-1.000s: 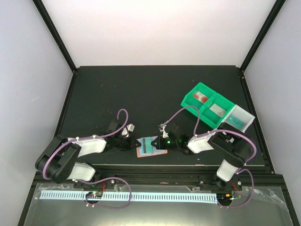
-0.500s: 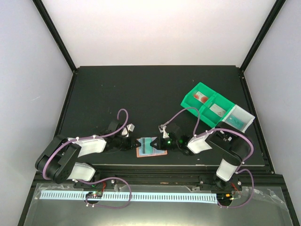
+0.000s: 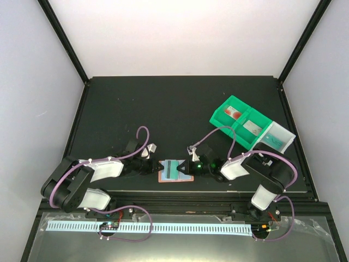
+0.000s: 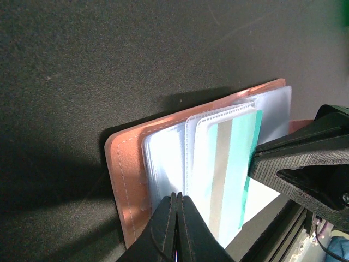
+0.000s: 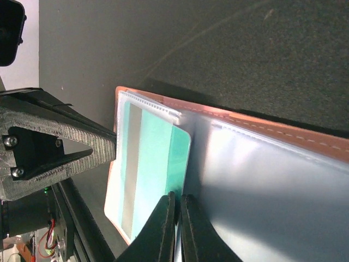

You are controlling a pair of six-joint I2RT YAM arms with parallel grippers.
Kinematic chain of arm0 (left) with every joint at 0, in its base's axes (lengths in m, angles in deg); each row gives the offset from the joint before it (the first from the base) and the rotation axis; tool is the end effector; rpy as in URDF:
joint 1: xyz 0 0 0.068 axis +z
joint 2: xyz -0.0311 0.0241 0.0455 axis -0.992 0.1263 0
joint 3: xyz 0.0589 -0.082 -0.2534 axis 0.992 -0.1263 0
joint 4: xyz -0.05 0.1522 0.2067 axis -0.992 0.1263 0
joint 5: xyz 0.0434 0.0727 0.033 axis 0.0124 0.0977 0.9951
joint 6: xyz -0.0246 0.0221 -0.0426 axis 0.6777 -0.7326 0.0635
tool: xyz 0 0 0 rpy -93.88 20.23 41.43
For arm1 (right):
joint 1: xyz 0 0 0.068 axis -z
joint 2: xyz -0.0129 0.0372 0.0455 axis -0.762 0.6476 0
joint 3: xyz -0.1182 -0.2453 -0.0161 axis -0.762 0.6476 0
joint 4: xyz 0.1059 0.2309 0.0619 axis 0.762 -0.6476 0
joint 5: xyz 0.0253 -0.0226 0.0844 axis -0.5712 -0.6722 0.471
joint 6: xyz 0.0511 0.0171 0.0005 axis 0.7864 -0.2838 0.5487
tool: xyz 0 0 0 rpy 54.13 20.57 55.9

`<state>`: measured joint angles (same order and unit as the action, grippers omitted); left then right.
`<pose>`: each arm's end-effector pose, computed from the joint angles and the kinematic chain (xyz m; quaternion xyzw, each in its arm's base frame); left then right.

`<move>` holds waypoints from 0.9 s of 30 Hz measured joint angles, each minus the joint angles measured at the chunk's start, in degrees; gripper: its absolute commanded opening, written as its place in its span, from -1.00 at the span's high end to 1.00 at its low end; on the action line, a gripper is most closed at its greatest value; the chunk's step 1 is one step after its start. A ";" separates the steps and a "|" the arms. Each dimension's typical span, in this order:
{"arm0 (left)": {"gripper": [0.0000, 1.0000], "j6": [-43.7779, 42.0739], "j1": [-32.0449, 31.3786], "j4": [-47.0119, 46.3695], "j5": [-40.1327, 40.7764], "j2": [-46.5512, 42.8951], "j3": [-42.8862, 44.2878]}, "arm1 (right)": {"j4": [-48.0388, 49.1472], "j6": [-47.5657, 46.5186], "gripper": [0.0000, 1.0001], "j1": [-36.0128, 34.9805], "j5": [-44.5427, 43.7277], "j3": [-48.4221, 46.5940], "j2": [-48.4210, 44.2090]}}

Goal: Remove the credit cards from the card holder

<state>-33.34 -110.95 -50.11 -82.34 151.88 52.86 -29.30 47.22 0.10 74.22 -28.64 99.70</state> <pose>0.1738 -0.1148 0.1118 -0.0151 0.9184 -0.3848 0.0904 0.1648 0.2145 0.0983 -0.0305 0.8866 0.4472 0.1143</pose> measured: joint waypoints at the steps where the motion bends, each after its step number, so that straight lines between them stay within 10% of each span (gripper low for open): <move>1: 0.97 -0.02 0.00 -0.02 0.07 0.00 0.00 | 0.11 0.15 0.86 0.09 0.09 0.20 0.00; 19: 0.97 -0.15 0.00 -0.28 0.04 0.28 0.07 | 5.62 3.76 0.98 0.98 0.39 3.52 0.04; 27: 0.97 -0.76 0.00 -0.24 0.07 0.48 0.22 | 7.87 4.35 0.67 1.46 1.29 3.67 0.76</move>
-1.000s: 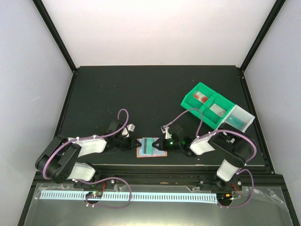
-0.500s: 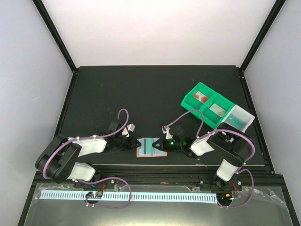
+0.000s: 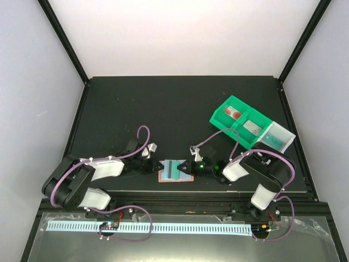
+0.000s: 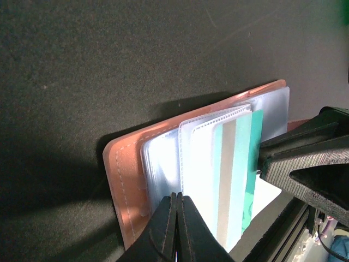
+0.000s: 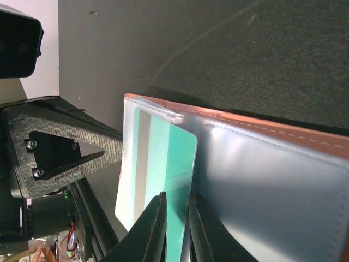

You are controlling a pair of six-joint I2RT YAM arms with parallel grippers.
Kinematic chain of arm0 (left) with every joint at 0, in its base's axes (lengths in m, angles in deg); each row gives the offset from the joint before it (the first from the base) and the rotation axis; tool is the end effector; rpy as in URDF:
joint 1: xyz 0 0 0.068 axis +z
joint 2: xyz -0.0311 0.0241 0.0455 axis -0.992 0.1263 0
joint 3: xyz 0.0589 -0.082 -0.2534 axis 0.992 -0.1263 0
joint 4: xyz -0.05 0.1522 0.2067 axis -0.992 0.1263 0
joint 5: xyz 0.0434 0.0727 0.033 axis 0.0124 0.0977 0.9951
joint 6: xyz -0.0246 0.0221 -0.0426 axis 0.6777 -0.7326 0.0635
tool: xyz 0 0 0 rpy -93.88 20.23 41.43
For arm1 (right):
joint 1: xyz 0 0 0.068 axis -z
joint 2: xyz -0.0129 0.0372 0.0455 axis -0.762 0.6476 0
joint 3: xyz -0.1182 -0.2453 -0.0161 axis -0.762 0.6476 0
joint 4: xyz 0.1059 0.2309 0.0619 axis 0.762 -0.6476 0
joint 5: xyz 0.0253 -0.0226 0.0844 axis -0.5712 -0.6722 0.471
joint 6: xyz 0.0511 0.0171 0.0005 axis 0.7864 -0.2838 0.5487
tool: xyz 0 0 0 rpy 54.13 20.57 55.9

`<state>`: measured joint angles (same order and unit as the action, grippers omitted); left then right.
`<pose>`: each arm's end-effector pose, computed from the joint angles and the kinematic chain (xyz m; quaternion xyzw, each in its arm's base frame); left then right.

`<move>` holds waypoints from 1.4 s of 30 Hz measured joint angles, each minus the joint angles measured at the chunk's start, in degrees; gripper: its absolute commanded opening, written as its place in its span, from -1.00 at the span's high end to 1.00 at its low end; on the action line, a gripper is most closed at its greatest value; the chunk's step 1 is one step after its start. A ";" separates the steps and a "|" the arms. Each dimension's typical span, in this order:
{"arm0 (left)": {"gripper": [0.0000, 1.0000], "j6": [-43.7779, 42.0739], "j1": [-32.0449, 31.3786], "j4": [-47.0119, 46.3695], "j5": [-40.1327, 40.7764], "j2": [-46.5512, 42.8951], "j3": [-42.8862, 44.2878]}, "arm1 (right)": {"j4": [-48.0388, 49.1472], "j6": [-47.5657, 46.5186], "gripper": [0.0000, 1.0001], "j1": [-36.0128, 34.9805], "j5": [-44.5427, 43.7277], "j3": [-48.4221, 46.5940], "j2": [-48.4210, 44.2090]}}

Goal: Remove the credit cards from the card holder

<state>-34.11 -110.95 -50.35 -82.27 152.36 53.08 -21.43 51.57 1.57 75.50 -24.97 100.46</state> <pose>0.1750 -0.1154 0.1114 -0.0092 0.9187 -0.3837 0.0932 0.1633 0.2035 0.0932 0.0026 0.8731 0.4746 0.1119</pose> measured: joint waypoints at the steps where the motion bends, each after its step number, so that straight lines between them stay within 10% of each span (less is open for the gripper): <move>1: 0.97 -0.13 0.00 0.00 -0.02 0.26 0.20 | 0.33 0.09 0.66 0.00 0.09 -0.11 0.33; 13: 0.97 -0.31 0.00 -0.85 0.00 1.42 0.83 | 3.74 0.72 0.98 0.17 0.98 -1.14 4.02; 42: 0.97 -0.61 -0.04 2.03 0.76 1.16 2.58 | -4.94 -2.95 0.98 2.80 0.66 0.94 -5.05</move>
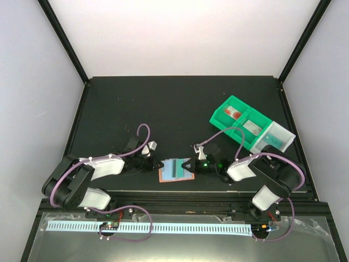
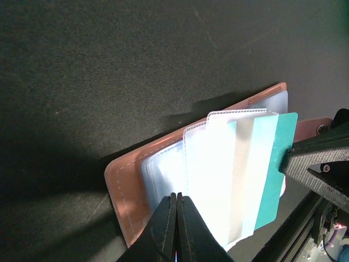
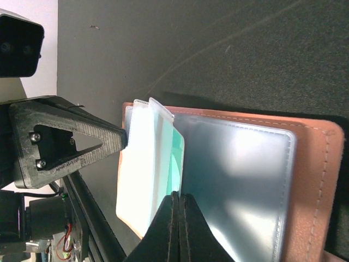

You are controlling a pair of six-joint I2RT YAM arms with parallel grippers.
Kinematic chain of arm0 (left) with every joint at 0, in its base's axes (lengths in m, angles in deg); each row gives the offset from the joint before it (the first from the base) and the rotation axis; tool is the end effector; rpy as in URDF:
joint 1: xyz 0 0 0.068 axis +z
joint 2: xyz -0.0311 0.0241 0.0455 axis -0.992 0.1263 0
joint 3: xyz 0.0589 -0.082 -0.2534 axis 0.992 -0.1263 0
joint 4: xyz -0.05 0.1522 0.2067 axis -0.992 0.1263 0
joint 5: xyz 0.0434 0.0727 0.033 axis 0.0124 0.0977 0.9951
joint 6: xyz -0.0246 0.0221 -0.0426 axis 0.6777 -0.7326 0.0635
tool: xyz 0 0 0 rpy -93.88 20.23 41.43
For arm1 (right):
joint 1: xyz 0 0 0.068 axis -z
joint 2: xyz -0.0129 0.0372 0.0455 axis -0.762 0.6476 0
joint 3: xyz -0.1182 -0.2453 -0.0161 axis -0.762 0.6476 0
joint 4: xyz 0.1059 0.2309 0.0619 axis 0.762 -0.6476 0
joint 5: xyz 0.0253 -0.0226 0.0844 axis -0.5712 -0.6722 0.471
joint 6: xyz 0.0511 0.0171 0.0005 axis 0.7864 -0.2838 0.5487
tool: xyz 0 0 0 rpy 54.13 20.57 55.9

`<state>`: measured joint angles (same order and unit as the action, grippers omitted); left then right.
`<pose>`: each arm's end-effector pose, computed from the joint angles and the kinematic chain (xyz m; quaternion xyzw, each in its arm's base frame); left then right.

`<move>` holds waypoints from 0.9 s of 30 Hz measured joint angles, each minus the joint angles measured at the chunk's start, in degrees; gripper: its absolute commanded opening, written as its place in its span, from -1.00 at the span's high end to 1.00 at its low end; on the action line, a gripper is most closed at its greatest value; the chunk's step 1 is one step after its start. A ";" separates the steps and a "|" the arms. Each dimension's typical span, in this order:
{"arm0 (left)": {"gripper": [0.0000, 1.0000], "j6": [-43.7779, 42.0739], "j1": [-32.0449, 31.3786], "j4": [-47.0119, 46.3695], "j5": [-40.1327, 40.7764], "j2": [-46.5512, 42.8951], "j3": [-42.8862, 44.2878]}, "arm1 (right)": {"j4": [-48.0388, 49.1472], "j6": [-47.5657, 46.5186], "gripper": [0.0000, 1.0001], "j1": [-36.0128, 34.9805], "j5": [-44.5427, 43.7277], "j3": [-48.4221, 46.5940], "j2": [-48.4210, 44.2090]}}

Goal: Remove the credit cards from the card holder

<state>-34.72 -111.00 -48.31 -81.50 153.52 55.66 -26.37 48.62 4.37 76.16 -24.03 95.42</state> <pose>0.1828 -0.1194 0.1161 -0.0076 0.9217 -0.3760 0.0945 0.1666 0.1894 0.1030 0.0005 0.8754 0.4665 0.1268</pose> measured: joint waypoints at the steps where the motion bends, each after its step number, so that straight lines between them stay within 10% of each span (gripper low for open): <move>1: 0.97 -0.04 0.00 0.72 0.42 -0.63 0.04 | -0.07 0.02 0.98 0.00 -0.02 0.00 -0.02; 12: 0.89 -0.59 0.00 4.59 1.92 -2.36 1.77 | -12.13 -3.30 0.98 0.02 -5.29 0.22 -14.25; 20: -0.35 -0.81 0.00 9.64 2.23 -9.97 4.74 | -25.53 -10.21 0.98 0.04 -11.45 -1.16 -23.02; 27: -0.46 0.63 0.00 13.73 -0.07 -17.70 8.20 | -32.68 -23.54 0.98 -0.87 -17.18 -8.35 -28.35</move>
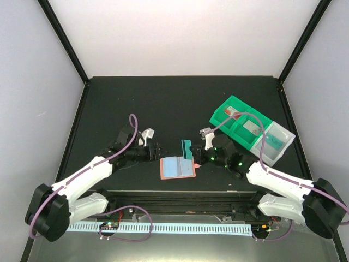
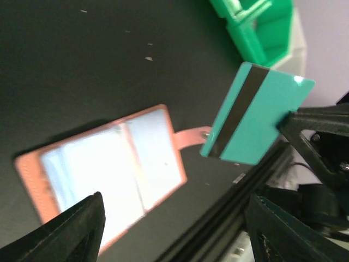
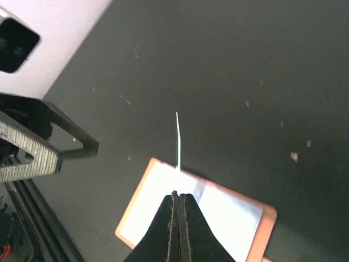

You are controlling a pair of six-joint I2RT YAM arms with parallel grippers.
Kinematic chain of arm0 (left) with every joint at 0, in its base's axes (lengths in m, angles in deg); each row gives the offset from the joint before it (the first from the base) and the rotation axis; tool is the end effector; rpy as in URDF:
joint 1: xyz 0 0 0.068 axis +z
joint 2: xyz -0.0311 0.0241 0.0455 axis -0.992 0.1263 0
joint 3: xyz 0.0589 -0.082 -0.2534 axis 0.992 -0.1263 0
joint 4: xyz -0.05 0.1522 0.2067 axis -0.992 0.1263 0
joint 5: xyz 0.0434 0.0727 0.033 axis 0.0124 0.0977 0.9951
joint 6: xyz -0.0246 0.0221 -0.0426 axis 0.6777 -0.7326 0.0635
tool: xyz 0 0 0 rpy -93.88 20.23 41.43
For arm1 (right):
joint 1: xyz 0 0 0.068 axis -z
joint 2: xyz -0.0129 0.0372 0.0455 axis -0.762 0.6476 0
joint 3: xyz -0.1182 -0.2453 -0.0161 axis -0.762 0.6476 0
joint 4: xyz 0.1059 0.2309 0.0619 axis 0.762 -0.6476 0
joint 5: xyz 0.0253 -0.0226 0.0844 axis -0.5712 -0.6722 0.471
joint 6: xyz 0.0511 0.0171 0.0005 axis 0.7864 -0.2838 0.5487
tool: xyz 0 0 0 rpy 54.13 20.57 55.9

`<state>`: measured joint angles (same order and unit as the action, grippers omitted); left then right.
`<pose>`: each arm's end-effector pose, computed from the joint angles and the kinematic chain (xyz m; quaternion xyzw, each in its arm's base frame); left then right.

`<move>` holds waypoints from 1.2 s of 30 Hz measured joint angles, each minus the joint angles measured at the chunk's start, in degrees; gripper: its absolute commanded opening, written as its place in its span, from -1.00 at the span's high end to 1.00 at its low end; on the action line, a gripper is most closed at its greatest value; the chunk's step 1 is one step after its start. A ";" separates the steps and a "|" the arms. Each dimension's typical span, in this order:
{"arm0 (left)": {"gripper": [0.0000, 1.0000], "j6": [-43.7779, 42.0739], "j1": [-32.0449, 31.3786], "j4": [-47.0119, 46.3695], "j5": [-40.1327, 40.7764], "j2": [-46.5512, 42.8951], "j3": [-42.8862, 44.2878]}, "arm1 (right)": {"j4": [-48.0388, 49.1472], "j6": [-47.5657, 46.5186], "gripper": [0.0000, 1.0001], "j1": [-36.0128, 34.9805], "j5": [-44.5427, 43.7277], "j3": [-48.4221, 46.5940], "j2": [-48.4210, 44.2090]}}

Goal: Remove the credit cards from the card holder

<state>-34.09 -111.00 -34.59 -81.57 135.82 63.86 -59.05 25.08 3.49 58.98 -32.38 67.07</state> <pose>0.1796 -0.1177 0.2020 0.0182 0.8888 -0.4223 0.1771 0.1572 0.1704 0.2039 -0.1197 0.8644 0.3571 0.3330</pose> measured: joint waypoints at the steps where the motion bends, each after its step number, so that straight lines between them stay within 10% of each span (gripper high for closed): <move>1: -0.46 0.94 0.00 0.04 -0.85 -0.87 0.00 | 0.11 -2.23 0.99 -0.35 -0.79 -0.61 -0.90; 17: -0.22 34.69 -0.46 -18.45 -12.07 -14.38 -6.23 | 11.63 -37.38 0.98 -14.45 -7.63 2.62 -6.23; 36: 0.04 45.13 -0.72 -22.88 -11.34 -18.95 -11.80 | 18.93 -58.49 0.98 -24.24 -22.03 1.36 -0.55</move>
<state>11.05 -111.72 -57.47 -92.91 116.87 52.05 -40.12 -33.41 -20.75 36.95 -31.02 66.52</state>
